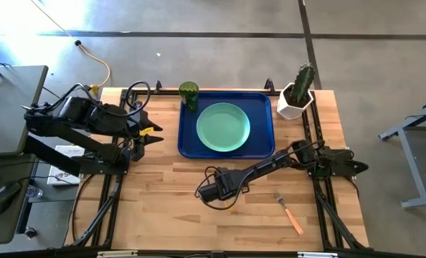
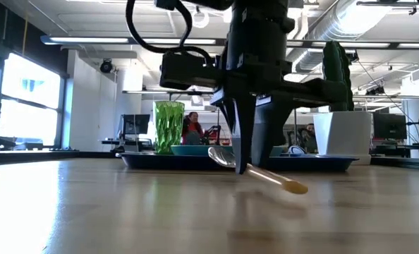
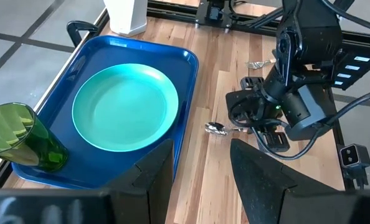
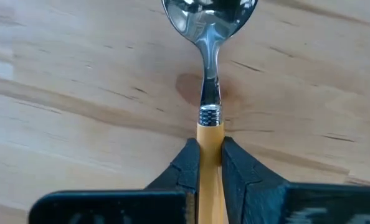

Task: Pick and place plate/cup/fork/spoon on tray
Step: Put the yellow spoon on the blue serving tray

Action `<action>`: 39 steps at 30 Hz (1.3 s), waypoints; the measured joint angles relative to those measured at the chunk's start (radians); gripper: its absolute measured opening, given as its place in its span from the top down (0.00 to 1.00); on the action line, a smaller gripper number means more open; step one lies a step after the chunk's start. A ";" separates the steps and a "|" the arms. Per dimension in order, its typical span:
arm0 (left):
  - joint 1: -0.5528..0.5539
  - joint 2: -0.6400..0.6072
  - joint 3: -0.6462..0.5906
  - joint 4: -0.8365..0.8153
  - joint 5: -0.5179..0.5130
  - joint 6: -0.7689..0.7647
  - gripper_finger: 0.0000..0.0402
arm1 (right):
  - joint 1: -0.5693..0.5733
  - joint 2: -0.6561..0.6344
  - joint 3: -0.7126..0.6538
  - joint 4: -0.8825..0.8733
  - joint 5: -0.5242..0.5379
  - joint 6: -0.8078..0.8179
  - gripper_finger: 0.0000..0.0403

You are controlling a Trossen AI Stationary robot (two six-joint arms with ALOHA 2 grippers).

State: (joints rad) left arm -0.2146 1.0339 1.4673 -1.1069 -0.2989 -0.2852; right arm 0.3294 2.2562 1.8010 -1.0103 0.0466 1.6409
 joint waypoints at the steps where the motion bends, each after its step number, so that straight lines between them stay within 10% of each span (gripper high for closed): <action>1: 0.000 0.000 0.000 0.000 0.000 0.000 0.63 | 0.000 0.000 0.003 -0.002 0.007 0.000 0.96; 39: 0.000 0.000 0.000 0.005 -0.018 0.009 0.63 | -0.077 -0.006 0.280 -0.561 0.345 -0.314 0.96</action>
State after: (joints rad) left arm -0.2146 1.0340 1.4673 -1.1015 -0.3172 -0.2761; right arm 0.2526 2.2501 2.0811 -1.5709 0.3913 1.3266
